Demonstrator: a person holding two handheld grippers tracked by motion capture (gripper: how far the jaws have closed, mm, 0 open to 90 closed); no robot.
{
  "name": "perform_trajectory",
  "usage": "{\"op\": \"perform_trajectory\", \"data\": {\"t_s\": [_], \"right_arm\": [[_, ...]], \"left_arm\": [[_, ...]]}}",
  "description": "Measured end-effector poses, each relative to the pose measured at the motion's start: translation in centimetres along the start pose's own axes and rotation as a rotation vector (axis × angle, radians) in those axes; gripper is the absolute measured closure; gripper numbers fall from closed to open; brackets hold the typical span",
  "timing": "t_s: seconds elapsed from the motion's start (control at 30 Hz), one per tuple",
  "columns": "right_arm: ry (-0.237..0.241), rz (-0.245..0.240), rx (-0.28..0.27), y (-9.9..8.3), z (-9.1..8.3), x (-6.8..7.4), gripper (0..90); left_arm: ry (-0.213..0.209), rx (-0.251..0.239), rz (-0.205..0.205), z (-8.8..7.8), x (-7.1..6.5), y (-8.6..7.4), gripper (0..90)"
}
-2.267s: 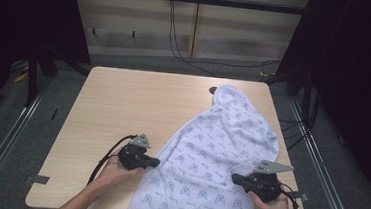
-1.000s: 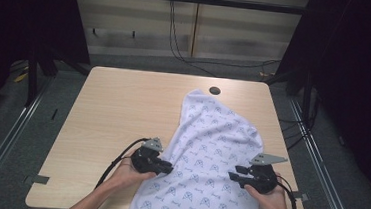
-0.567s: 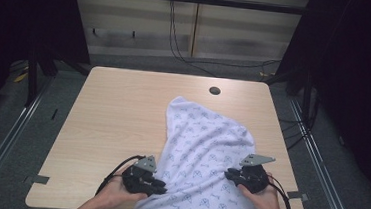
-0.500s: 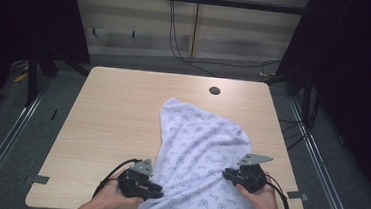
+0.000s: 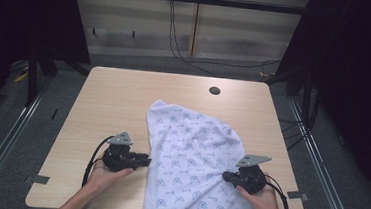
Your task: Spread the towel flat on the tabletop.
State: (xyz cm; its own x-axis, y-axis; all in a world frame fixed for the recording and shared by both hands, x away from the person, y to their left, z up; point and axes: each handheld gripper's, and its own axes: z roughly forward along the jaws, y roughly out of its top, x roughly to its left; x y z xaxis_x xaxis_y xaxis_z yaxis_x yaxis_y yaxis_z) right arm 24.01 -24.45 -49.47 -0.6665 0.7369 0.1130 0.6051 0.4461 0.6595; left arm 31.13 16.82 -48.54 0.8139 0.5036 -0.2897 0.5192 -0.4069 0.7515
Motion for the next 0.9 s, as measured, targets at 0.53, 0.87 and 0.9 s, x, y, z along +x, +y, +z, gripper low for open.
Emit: {"op": "perform_trajectory", "data": {"t_s": [0.53,0.87,0.9], "right_arm": [[0.085,0.034,-0.094,-0.6,-2.4,0.6,71.2],[-0.088,0.079,-0.12,4.7,2.1,-5.5,62.7],[-0.11,0.073,-0.11,4.9,2.7,-5.7,66.0]], "left_arm": [[0.055,0.033,0.033,3.6,1.5,2.1,72.7],[0.058,0.084,0.042,4.6,2.8,2.1,87.9],[0.062,0.085,0.055,4.5,2.7,2.1,88.4]]}}
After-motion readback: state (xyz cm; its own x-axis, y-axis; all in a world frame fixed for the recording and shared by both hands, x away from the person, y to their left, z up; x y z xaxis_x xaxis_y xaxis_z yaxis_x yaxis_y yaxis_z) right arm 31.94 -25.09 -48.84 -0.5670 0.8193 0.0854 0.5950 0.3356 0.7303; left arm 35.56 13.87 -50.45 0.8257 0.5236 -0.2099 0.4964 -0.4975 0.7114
